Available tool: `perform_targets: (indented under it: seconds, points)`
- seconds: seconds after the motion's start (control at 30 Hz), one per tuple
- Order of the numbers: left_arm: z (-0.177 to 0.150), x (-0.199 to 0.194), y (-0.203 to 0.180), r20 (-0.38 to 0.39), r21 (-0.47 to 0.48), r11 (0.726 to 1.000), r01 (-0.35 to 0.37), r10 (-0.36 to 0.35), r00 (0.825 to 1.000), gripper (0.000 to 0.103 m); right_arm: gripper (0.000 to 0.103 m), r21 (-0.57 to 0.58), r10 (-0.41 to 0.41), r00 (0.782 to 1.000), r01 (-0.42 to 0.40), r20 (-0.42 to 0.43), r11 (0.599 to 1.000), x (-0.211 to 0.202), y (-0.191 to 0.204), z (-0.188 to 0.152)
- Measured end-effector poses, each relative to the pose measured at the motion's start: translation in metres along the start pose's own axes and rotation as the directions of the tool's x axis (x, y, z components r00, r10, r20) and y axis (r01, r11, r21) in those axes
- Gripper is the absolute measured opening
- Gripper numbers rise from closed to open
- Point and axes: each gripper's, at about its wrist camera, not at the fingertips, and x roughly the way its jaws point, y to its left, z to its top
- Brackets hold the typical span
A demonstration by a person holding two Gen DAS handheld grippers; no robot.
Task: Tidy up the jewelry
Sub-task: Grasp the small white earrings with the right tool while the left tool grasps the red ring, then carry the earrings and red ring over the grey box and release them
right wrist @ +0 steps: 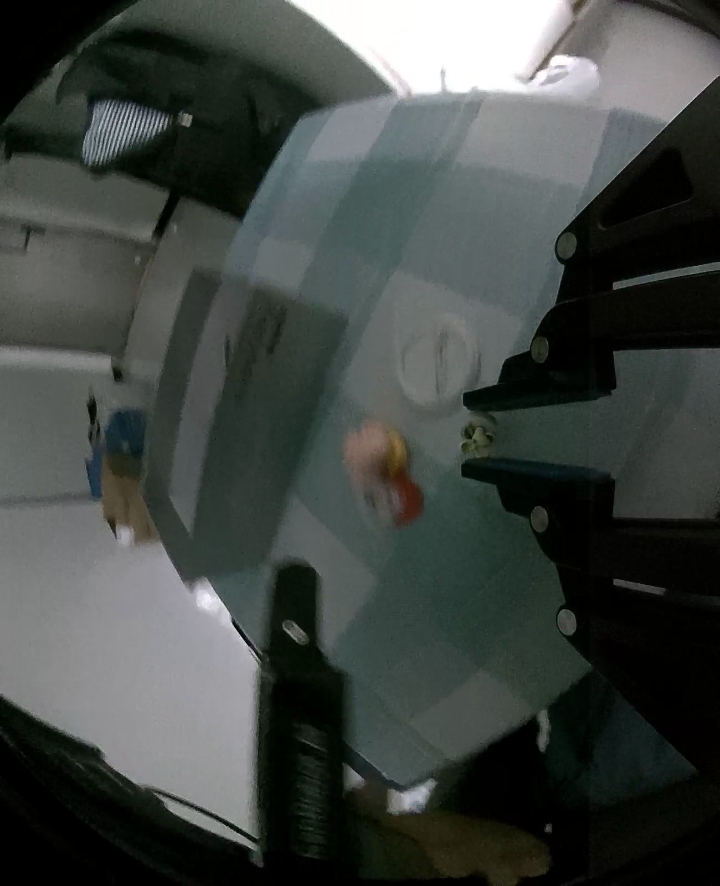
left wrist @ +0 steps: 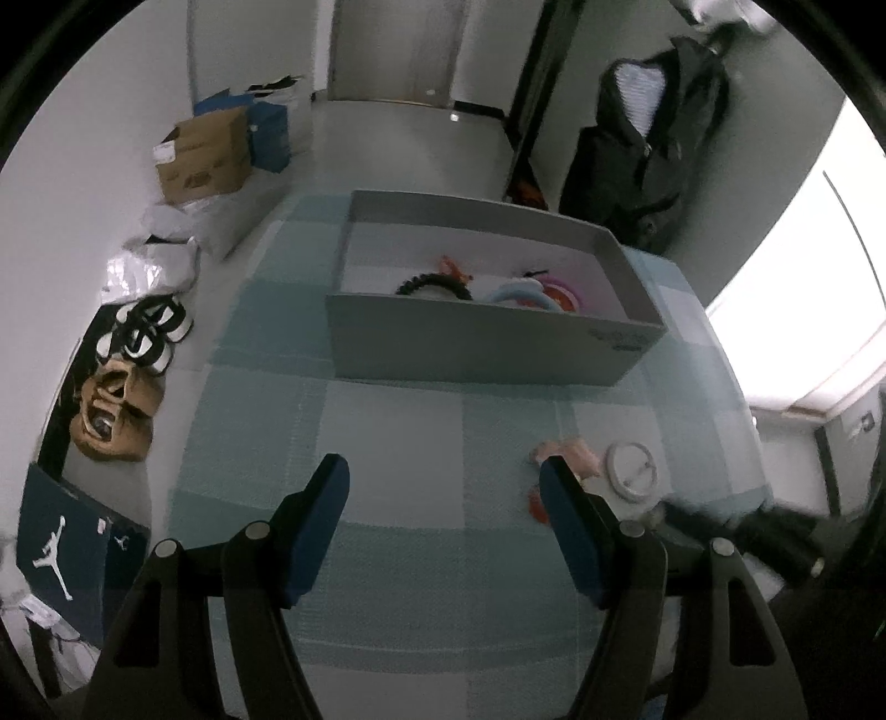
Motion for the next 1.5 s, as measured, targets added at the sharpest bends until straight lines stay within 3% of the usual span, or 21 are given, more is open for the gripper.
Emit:
perform_targets:
  seconds: [0.23, 0.67, 0.73, 0.87, 0.97, 1.13, 1.5]
  points:
    - [-0.007, 0.007, -0.020, -0.024, 0.086, 0.994, 0.067, -0.065, 0.998, 0.067, 0.016, 0.128, -0.105, 0.994, 0.102, 0.020, 0.987, -0.013, -0.036, 0.005]
    - [-0.010, 0.021, -0.039, -0.050, 0.188, 0.981, 0.053, -0.045, 0.998, 0.065, 0.016, 0.107, -0.126, 0.992, 0.122, 0.029, 0.987, -0.010, -0.041, 0.010]
    - [-0.011, 0.024, -0.041, -0.063, 0.195, 0.979, 0.063, -0.052, 0.997, 0.050, 0.016, 0.116, -0.120, 0.992, 0.116, 0.032, 0.986, -0.012, -0.042, 0.012]
    - [-0.012, 0.030, -0.042, -0.091, 0.199, 0.977, 0.075, -0.058, 0.994, 0.037, 0.016, 0.122, -0.116, 0.992, 0.110, 0.040, 0.986, -0.014, -0.044, 0.014]
    - [-0.013, 0.029, -0.046, -0.091, 0.215, 0.974, 0.077, -0.059, 0.994, 0.020, 0.016, 0.126, -0.109, 0.993, 0.103, 0.040, 0.987, -0.014, -0.046, 0.015]
    - [-0.013, 0.028, -0.046, -0.086, 0.222, 0.972, 0.073, -0.055, 0.995, 0.014, 0.016, 0.142, -0.084, 0.995, 0.077, 0.048, 0.987, -0.016, -0.050, 0.015]
    - [-0.009, 0.007, -0.050, -0.026, 0.215, 0.974, 0.077, -0.073, 0.997, 0.014, 0.016, 0.153, -0.092, 0.994, 0.083, 0.054, 0.985, -0.018, -0.048, 0.020]
